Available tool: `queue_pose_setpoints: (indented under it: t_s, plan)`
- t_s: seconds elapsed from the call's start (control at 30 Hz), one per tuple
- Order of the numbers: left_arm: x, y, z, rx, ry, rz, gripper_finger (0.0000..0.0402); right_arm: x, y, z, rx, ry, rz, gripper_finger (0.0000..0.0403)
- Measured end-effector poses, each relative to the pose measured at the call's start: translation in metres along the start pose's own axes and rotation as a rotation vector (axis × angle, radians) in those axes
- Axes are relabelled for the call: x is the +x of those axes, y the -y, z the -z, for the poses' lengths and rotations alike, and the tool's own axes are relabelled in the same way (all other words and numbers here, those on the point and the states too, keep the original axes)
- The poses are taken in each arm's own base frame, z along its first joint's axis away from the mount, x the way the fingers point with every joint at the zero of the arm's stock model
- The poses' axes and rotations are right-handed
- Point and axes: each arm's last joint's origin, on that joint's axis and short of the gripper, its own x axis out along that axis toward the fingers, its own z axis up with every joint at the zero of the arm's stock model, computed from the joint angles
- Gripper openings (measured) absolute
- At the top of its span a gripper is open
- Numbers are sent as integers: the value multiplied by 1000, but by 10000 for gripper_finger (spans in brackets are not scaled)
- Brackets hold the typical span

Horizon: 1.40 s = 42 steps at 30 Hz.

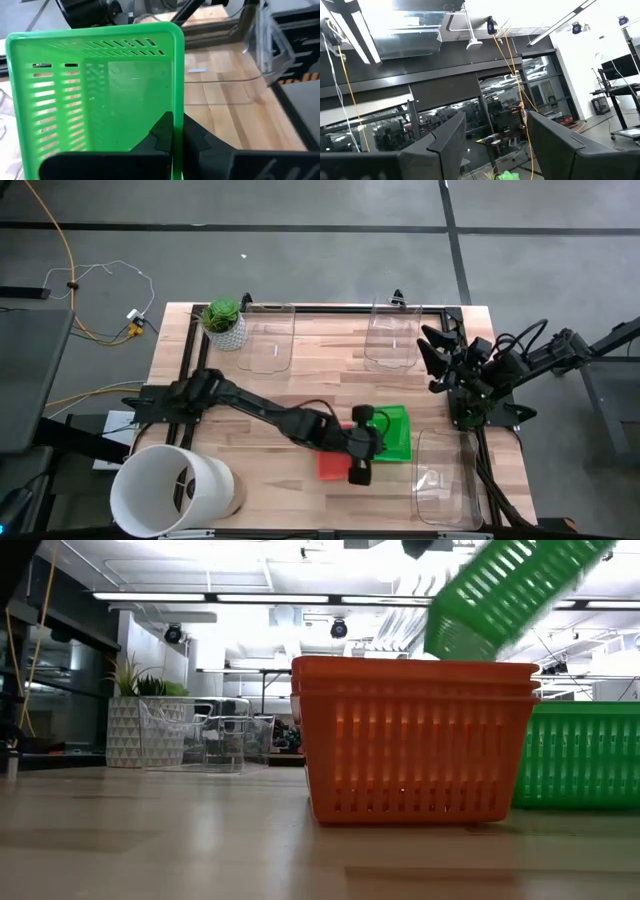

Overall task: Stack baskets by color
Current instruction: Stack the left green bin on the stacked right green bins

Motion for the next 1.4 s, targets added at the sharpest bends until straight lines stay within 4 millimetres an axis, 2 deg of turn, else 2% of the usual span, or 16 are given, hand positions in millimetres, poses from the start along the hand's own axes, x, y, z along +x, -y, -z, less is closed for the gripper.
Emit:
queue_pose_setpoints:
  t_s: [0.1, 0.23, 0.8, 0.93, 1.17, 1.4]
  plan:
    - [16, 6, 5, 6, -12, -37, 0, 0, 0, 1, -7, -7, -2, 197]
    - [27, 10, 14, 1, -39, -52, 0, 0, 0, 1, -6, -9, -2, 197]
    - [45, 16, 34, -30, -114, -35, 4, 0, -1, 3, -29, -24, -7, 197]
    - [48, 14, 36, -47, -105, -80, 16, 0, -1, 3, -30, -24, -8, 197]
    - [49, 13, 37, 41, -112, -85, 42, 0, -1, 3, -48, -24, -8, 197]
    - [50, 6, 36, 60, -113, -123, 88, 0, -1, 3, -49, -24, -8, 197]
